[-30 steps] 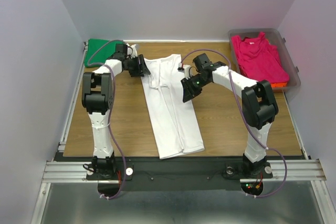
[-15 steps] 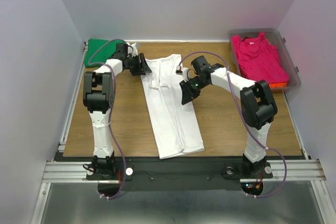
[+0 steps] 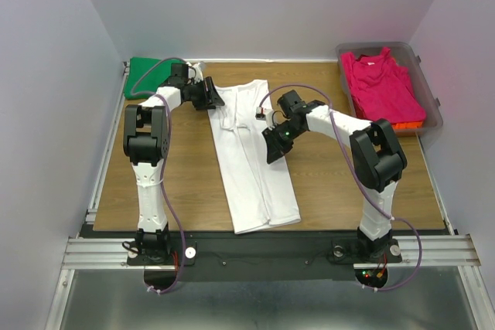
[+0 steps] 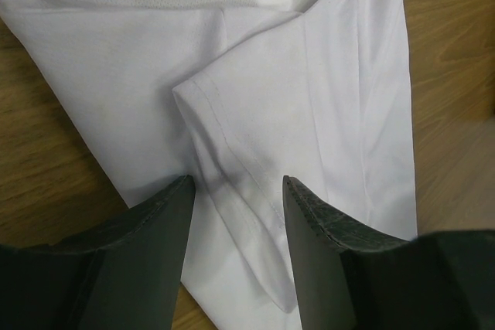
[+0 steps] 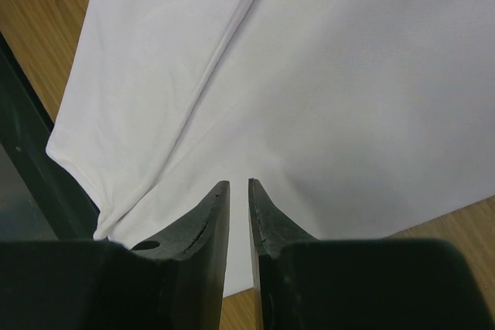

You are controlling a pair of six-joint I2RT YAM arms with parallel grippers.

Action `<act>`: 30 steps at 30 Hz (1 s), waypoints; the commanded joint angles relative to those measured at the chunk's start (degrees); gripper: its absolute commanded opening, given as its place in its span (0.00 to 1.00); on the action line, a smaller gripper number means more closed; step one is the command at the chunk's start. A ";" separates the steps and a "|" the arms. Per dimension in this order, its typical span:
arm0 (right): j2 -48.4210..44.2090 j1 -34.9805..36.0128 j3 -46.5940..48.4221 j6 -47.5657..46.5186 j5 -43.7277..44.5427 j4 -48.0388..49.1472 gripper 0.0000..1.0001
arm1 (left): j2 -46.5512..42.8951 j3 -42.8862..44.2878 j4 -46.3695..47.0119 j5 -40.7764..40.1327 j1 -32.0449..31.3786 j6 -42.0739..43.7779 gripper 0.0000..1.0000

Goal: Fold and stack the t-shirts
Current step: Fold the tshirt

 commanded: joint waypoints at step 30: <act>-1.61 0.76 -2.75 -1.64 -0.55 1.87 0.17 | 0.19 6.31 2.93 4.50 -5.16 -2.73 0.38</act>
